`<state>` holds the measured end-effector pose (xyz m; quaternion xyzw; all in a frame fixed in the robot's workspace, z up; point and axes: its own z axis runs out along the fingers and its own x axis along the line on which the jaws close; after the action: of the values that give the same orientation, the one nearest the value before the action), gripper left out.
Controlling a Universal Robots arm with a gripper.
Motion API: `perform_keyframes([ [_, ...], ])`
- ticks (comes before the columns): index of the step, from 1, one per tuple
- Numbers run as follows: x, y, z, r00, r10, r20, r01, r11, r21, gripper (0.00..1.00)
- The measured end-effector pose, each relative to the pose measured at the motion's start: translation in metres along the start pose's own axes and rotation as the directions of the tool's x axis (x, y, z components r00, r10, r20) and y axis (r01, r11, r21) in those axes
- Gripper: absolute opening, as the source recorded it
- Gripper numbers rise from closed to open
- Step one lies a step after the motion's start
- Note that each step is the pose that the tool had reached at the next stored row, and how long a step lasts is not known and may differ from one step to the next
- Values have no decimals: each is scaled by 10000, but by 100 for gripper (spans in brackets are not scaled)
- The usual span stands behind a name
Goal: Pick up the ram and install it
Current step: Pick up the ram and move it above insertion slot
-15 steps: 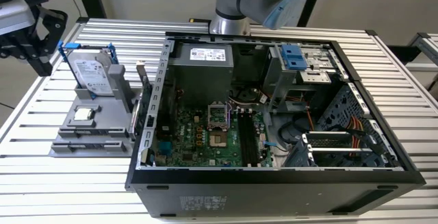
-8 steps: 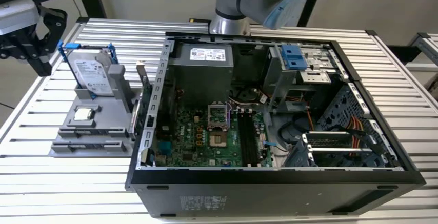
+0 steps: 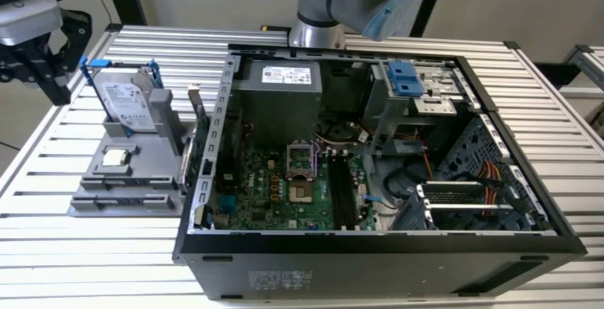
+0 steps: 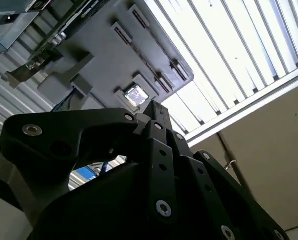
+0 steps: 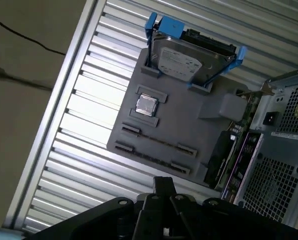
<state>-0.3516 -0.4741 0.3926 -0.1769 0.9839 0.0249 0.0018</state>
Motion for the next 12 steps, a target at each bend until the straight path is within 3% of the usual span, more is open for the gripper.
perform_keyframes([
  [12,0,0,-1,9974,-714,-33,713,9975,-11,0],
])
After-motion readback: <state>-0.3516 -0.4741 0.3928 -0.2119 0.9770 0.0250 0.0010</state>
